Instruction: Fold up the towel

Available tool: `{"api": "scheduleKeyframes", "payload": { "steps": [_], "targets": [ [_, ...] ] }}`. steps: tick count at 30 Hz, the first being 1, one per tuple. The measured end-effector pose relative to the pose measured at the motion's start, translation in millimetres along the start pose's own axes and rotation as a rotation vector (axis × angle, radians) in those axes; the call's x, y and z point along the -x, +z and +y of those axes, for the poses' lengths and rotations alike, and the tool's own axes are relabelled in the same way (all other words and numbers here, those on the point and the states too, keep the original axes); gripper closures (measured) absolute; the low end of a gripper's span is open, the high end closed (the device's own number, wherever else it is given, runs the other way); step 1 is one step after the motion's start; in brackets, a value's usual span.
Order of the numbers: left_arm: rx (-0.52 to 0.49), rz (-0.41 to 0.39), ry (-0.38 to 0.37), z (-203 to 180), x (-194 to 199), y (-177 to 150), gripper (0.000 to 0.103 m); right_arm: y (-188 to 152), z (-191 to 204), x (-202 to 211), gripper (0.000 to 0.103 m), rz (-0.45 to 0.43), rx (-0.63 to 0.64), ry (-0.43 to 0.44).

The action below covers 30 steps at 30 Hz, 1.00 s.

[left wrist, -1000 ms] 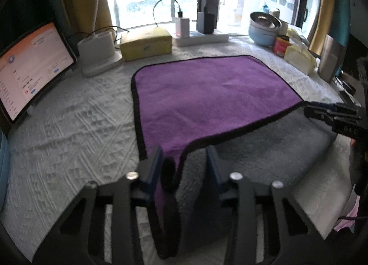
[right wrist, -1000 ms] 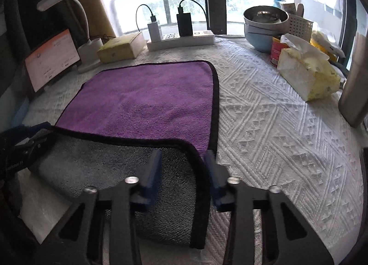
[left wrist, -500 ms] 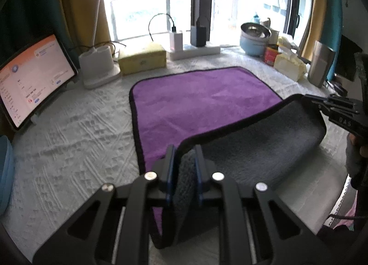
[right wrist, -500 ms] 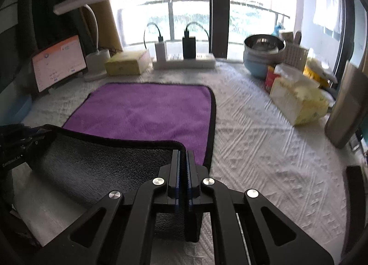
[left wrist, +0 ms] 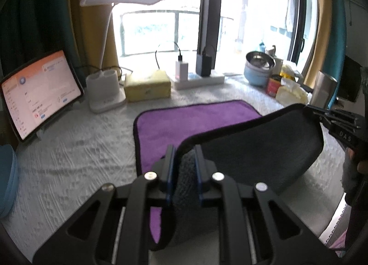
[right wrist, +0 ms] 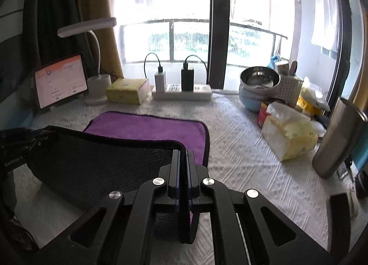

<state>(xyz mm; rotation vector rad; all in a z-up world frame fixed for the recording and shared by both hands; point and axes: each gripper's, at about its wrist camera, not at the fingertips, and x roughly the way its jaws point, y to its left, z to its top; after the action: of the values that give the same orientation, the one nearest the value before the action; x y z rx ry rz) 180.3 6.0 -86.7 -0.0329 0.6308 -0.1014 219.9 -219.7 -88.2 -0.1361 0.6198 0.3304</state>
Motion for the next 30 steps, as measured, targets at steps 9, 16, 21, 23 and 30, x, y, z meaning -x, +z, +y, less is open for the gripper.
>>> {"api": "scheduleKeyframes", "payload": {
  "steps": [9,16,21,23,30],
  "targets": [
    [0.007,-0.068,0.039,4,-4,27,0.087,24,-3,-8,0.098,-0.051,0.003,-0.010],
    [0.010,-0.097,0.040,8,-12,48,0.087,41,-4,-18,0.098,-0.077,0.010,-0.025],
    [0.025,-0.124,0.050,13,-17,62,0.087,51,-9,-27,0.098,-0.087,0.010,-0.033],
    [0.031,-0.131,0.053,14,-20,66,0.087,55,-10,-31,0.098,-0.091,0.015,-0.037],
    [0.045,-0.141,0.063,19,-33,78,0.087,68,-8,-47,0.098,-0.098,0.035,-0.044]
  ]
}}
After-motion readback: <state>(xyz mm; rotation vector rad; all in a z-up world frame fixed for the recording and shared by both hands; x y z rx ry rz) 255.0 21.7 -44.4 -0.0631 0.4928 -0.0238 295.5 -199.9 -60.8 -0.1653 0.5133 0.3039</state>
